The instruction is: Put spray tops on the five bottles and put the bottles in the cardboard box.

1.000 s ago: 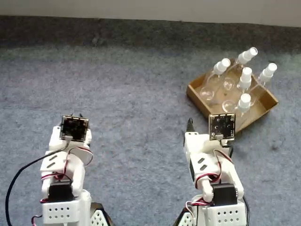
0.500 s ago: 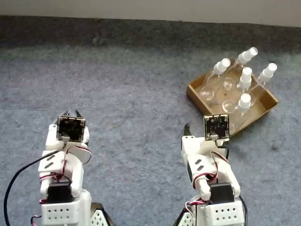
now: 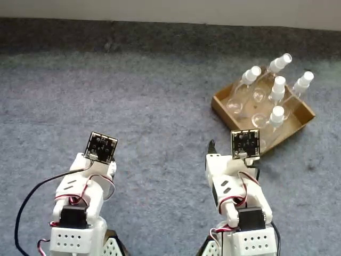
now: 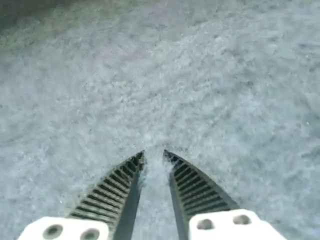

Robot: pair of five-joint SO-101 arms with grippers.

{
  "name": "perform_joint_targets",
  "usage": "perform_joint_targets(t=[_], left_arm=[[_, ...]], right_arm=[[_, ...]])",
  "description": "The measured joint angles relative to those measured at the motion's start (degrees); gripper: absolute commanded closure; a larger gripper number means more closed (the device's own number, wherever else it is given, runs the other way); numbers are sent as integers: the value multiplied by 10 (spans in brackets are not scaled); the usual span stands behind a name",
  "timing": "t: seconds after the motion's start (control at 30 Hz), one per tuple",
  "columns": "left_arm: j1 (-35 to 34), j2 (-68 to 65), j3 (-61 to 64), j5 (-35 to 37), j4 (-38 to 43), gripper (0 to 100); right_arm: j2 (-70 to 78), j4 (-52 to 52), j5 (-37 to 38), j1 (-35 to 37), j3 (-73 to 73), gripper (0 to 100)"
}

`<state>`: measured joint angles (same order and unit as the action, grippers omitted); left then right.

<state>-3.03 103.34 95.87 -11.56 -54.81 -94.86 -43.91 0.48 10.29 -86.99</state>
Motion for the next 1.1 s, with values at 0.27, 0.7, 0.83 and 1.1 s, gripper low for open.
perform_joint_targets(t=[0.27, 0.7, 0.83, 1.1], left_arm=[[0, 0, 0, 33, -97, 995], [-15, 0, 0, 151, -193, 993], [-45, 0, 0, 151, -205, 995], [-103, 1, 0, 151, -205, 995]], right_arm=[[0, 0, 0, 0, 0, 700], [0, 0, 0, 0, 0, 700], [0, 0, 0, 12, 0, 700], [0, 0, 0, 88, -59, 988]])
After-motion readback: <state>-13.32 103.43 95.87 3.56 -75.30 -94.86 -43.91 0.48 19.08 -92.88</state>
